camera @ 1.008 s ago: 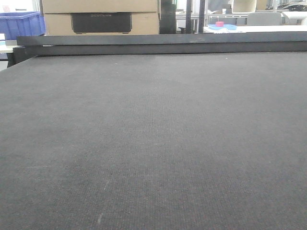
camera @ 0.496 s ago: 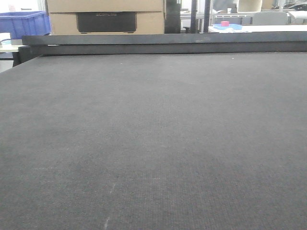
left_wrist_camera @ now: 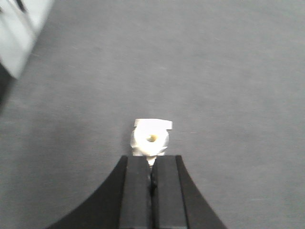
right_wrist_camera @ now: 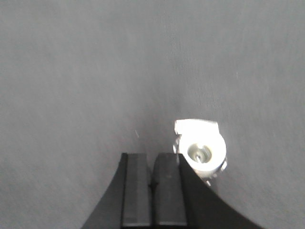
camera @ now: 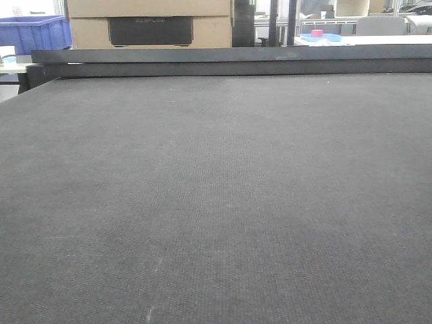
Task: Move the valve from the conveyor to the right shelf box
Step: 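Lower both grippers toward the two silver valves on the conveyor, then close left and right grippers around each silver valve's white body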
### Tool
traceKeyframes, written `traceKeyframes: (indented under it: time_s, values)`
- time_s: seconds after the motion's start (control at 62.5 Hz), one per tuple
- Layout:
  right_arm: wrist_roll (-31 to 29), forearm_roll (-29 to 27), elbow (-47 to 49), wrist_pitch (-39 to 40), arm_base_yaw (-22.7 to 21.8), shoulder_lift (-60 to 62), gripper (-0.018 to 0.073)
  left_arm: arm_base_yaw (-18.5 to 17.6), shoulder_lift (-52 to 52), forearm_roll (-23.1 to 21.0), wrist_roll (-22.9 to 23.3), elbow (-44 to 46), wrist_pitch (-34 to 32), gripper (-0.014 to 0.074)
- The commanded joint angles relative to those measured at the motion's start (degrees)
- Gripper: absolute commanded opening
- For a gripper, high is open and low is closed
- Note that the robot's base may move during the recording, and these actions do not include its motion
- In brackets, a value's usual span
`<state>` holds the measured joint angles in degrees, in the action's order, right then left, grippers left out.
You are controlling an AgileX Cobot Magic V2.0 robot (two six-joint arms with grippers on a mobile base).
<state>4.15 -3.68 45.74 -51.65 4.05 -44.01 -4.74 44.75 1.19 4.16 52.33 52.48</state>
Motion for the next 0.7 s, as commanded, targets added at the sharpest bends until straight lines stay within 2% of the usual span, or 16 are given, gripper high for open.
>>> traceKeyframes:
  time_s: [0.0, 0.288, 0.624, 0.688]
  values:
    - [-4.72, 1.05, 3.92, -3.81, -0.37, -5.71, -0.0162, 0.11, 2.25, -2.67, 0.27, 0.65, -2.20, -0.0111]
    - [-6.20, 0.91, 13.70, -18.30, -0.37, -16.58, -0.0162, 0.11, 5.38, -7.10, 0.39, 0.65, -1.15, -0.0111]
    - [-6.20, 1.02, 17.10, -18.31, -0.37, -26.43, -0.0162, 0.11, 5.38, -7.10, 0.39, 0.65, -1.26, -0.0111]
    - [-6.20, 1.02, 17.10, -18.31, -0.37, -27.02, -0.0134, 0.11, 5.38, -7.10, 0.39, 0.65, -1.26, -0.0111]
